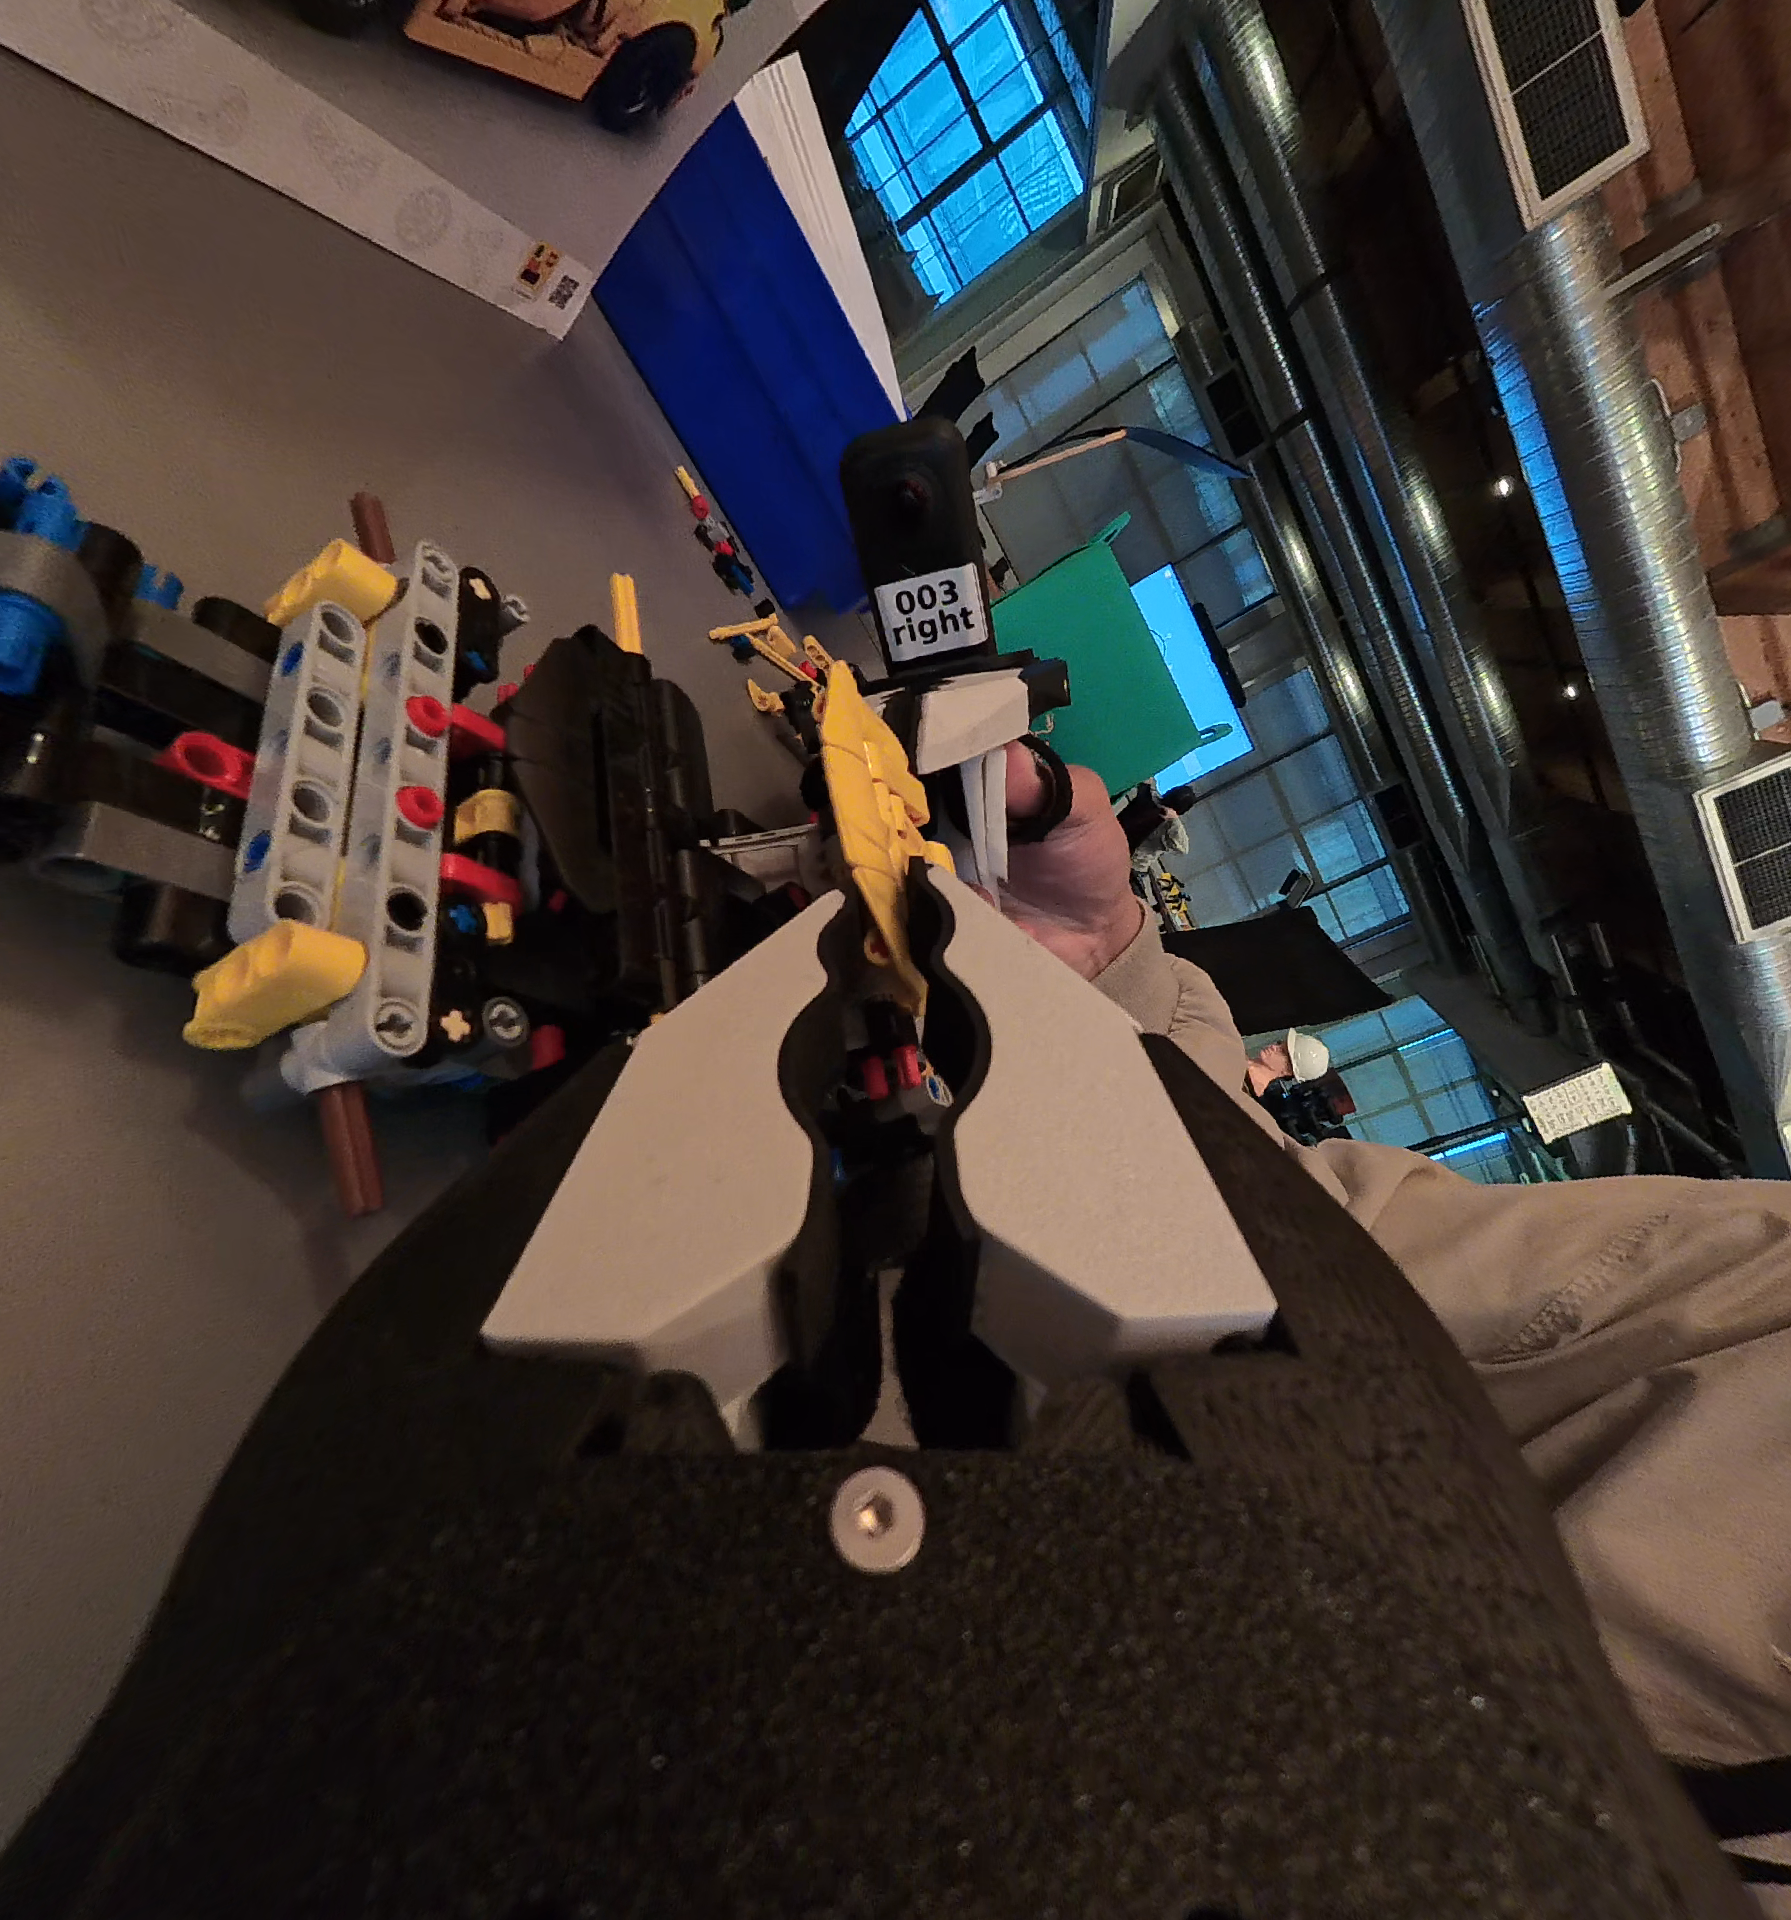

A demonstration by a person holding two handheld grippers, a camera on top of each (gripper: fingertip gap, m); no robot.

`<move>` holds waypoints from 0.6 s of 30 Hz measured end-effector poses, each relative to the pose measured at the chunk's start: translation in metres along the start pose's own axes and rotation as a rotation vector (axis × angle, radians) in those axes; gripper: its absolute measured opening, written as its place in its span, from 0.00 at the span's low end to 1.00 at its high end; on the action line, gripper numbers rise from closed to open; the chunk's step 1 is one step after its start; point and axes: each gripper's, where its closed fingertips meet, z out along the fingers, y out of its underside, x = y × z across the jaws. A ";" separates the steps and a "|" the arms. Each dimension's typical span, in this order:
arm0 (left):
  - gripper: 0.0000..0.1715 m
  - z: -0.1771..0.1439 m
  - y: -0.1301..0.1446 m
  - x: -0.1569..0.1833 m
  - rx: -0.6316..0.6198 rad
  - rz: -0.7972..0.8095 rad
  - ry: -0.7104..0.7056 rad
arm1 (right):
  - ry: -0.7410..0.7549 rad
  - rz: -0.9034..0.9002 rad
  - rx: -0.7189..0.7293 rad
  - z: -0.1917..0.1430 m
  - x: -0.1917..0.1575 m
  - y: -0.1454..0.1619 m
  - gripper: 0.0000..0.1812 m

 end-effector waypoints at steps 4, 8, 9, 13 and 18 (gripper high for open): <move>0.04 0.000 -0.001 -0.001 0.010 -0.007 -0.009 | 0.040 -0.016 0.029 -0.001 0.002 -0.005 0.00; 0.04 0.002 -0.001 -0.003 0.018 0.000 -0.028 | 0.055 -0.010 0.044 -0.004 0.006 -0.008 0.00; 0.04 0.001 0.000 -0.003 0.010 -0.002 -0.029 | 0.067 -0.013 0.072 -0.007 0.006 -0.011 0.00; 0.03 -0.004 0.000 -0.005 0.035 0.007 -0.057 | 0.201 -0.144 0.393 -0.092 -0.008 -0.073 0.00; 0.04 -0.001 -0.002 -0.005 0.018 0.020 -0.060 | 0.251 -0.327 0.087 -0.022 -0.022 -0.024 0.00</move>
